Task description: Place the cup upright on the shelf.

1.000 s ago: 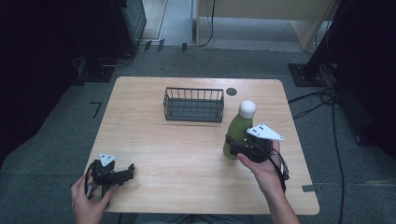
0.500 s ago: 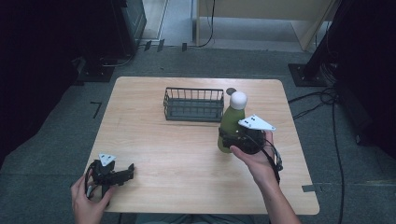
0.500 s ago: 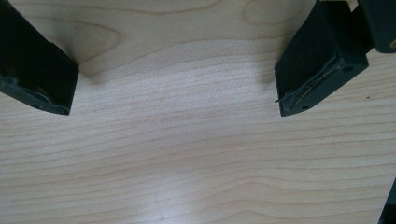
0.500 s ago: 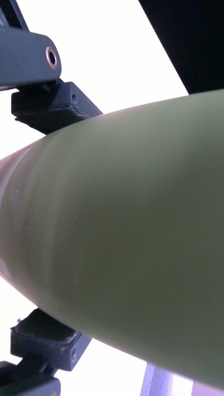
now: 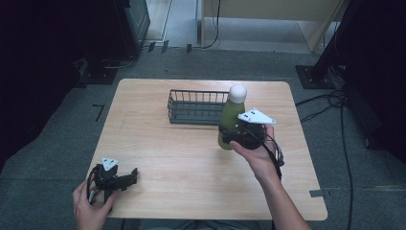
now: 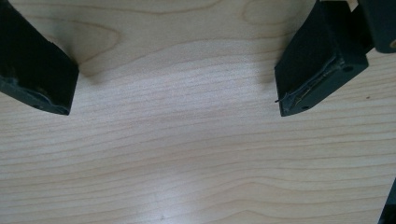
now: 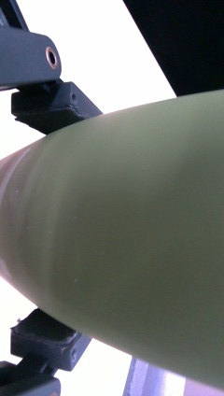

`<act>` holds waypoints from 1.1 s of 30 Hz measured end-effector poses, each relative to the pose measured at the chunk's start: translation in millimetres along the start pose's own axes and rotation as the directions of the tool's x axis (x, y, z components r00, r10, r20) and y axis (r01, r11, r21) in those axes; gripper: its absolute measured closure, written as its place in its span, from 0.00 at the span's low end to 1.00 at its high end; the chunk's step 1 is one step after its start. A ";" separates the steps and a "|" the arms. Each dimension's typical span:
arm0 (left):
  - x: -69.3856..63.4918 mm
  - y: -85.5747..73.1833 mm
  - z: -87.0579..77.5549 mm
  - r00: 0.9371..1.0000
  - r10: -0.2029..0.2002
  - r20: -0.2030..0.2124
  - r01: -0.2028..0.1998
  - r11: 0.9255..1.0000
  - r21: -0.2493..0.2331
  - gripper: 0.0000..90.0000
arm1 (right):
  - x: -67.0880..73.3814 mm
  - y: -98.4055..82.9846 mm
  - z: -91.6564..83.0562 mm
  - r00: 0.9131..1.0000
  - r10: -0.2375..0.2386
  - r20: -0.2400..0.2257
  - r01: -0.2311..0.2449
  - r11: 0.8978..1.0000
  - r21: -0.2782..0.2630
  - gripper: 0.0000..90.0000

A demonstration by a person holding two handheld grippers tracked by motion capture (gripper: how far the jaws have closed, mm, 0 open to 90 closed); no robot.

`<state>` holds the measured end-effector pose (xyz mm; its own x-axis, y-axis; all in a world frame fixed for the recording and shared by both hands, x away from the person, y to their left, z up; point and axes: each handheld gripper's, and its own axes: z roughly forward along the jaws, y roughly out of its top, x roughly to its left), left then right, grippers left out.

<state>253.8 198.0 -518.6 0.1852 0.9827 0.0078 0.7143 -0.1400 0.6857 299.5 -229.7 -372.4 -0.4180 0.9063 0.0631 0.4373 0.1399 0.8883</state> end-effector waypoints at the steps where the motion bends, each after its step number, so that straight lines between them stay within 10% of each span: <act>1: 0.0 0.0 0.0 1.000 0.000 0.000 0.000 1.000 0.000 0.00 | 0.2 1.5 1.1 1.000 -0.003 0.002 0.003 1.000 -0.001 0.22; 33: 0.0 0.0 0.0 1.000 0.000 -0.001 0.000 1.000 0.000 0.00 | 2.6 57.8 33.3 0.999 -0.015 0.038 0.015 1.000 -0.017 0.22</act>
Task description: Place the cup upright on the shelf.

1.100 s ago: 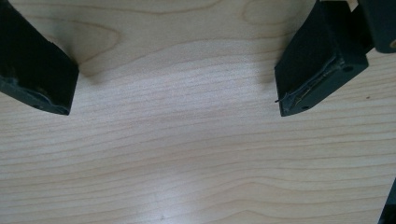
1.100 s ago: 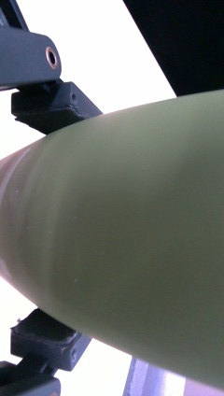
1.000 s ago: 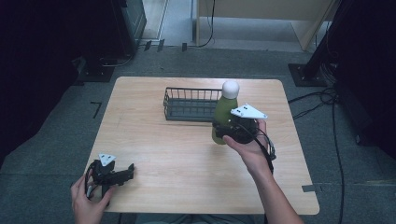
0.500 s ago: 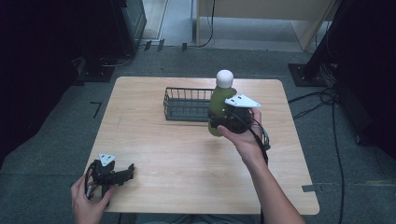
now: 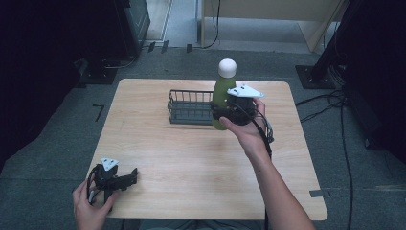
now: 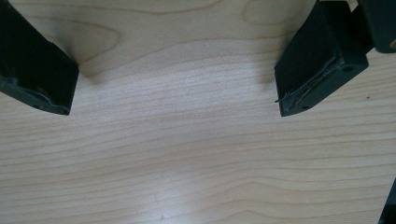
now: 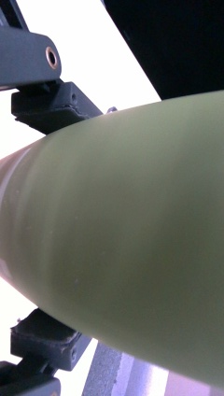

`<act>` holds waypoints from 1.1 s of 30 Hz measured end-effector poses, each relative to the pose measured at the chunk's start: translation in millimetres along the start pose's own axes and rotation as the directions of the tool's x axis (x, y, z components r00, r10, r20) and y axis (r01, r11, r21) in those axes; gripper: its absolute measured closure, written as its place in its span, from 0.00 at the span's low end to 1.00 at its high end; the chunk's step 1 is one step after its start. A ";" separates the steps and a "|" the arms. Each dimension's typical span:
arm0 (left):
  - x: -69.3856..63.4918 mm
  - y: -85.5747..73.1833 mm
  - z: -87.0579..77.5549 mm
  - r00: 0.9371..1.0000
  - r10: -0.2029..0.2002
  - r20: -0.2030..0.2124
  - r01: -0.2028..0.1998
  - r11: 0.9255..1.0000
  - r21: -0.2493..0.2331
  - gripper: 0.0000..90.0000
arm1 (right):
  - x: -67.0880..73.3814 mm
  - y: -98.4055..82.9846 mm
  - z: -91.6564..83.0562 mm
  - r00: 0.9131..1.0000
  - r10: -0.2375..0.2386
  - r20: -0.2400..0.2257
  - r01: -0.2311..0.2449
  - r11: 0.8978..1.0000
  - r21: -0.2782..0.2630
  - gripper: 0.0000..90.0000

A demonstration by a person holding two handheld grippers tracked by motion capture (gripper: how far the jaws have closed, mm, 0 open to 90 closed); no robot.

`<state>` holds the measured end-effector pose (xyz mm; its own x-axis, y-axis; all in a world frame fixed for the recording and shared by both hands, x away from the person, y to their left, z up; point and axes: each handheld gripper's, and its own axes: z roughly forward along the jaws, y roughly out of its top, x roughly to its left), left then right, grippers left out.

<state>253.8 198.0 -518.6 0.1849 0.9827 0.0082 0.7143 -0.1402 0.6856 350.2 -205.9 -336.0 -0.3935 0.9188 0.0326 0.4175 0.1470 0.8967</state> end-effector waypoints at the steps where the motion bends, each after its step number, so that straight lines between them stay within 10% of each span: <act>1: 0.0 0.0 0.0 1.000 0.000 0.000 0.000 1.000 0.000 0.00 | -0.4 1.6 1.2 1.000 0.000 0.001 0.000 1.000 0.000 0.22; 33: 0.0 0.0 0.0 1.000 0.000 0.000 0.000 1.000 0.001 0.00 | -10.8 43.9 53.4 0.998 0.001 0.068 -0.003 1.000 0.018 0.22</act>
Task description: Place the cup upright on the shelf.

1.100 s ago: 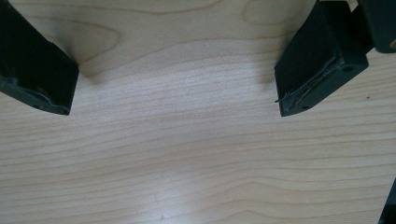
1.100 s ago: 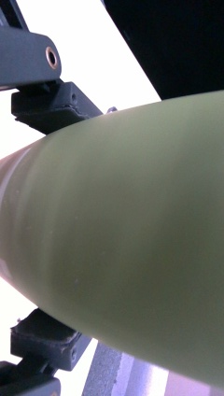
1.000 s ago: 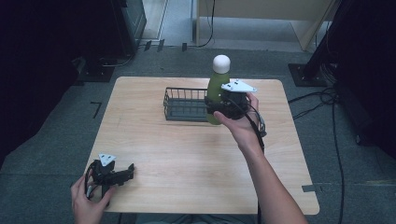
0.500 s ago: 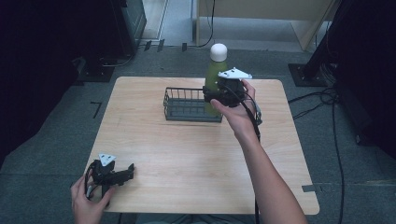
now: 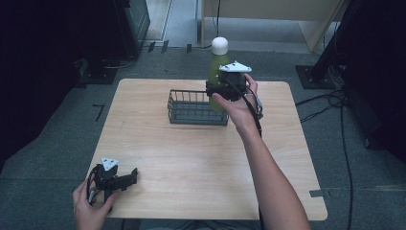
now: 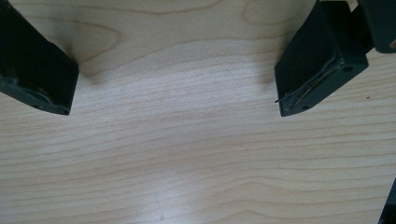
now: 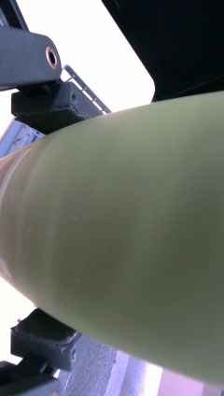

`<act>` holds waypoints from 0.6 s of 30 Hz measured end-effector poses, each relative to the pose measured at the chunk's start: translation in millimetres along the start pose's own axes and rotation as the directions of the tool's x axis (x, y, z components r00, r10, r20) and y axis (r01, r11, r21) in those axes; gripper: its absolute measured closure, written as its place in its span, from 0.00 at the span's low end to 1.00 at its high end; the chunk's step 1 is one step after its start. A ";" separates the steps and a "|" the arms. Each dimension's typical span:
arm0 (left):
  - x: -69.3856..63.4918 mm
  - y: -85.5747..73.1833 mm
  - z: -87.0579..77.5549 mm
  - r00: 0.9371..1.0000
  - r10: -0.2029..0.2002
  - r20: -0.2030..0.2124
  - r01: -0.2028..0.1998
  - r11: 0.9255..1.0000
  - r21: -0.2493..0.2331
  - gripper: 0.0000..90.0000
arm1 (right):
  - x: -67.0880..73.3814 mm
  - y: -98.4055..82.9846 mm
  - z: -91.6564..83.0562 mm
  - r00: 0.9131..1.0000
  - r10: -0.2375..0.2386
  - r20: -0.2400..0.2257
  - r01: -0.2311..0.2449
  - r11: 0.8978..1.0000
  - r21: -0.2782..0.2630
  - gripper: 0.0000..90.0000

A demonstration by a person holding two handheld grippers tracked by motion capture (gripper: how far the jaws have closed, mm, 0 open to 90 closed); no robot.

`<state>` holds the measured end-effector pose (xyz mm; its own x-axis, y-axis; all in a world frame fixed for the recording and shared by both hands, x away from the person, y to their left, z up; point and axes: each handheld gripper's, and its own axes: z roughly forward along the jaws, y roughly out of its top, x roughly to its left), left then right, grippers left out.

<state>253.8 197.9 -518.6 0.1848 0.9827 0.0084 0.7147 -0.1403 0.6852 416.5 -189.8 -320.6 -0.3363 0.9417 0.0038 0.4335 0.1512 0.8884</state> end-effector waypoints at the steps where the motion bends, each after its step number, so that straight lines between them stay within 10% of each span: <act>1: 0.0 0.0 0.0 1.000 0.000 0.000 0.000 1.000 0.000 0.00 | -0.5 0.8 2.3 1.000 -0.002 0.001 0.002 1.000 0.000 0.22; 18: 0.0 0.0 0.0 1.000 0.000 0.000 0.000 1.000 0.001 0.00 | -1.2 4.4 33.3 1.000 0.015 0.027 -0.015 1.000 -0.011 0.22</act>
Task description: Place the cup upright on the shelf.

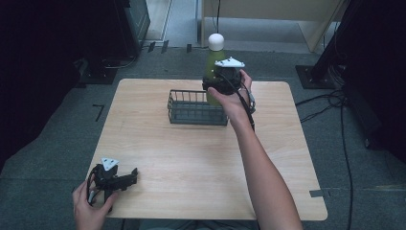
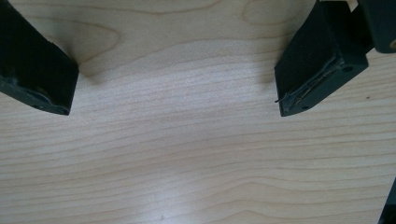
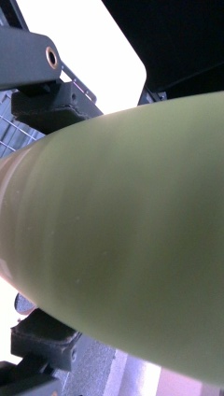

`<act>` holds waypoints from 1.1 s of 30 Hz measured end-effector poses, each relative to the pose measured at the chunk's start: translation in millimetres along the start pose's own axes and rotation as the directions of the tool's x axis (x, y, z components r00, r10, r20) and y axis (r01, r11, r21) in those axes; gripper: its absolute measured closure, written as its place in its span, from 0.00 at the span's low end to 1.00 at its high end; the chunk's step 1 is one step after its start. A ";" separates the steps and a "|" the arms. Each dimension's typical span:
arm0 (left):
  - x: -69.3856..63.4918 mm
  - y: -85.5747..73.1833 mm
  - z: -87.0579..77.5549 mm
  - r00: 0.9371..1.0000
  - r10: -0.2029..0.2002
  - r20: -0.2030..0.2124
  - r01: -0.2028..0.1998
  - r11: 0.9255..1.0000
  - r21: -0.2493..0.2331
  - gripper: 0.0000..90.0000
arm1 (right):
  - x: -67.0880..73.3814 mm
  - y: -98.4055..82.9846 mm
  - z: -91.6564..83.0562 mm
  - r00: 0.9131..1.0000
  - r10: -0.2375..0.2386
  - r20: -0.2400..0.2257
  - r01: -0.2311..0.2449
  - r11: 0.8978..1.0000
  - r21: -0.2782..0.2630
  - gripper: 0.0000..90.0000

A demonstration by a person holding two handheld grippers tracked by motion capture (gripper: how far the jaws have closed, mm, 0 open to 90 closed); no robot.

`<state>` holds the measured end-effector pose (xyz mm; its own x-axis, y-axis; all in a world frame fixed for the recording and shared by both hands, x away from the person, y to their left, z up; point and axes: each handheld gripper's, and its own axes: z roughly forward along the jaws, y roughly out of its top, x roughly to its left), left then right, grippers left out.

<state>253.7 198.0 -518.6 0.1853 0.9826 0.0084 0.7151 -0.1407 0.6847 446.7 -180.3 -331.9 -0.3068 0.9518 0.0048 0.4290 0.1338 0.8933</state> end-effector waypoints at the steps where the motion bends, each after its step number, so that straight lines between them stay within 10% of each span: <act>1: 0.0 0.0 0.0 1.000 0.000 0.000 0.000 1.000 0.000 0.00 | -0.4 -1.0 2.4 1.000 -0.001 0.003 0.001 1.000 0.002 0.22; 33: 0.0 0.0 0.0 1.000 0.000 0.000 0.000 1.000 0.000 0.00 | -10.7 -42.4 35.5 0.999 0.034 0.005 -0.034 0.998 0.053 0.22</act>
<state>253.7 197.9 -518.6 0.1854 0.9826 0.0086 0.7152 -0.1409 0.6846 461.9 -186.3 -385.8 -0.2880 0.9571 0.0331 0.4834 0.1154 0.8678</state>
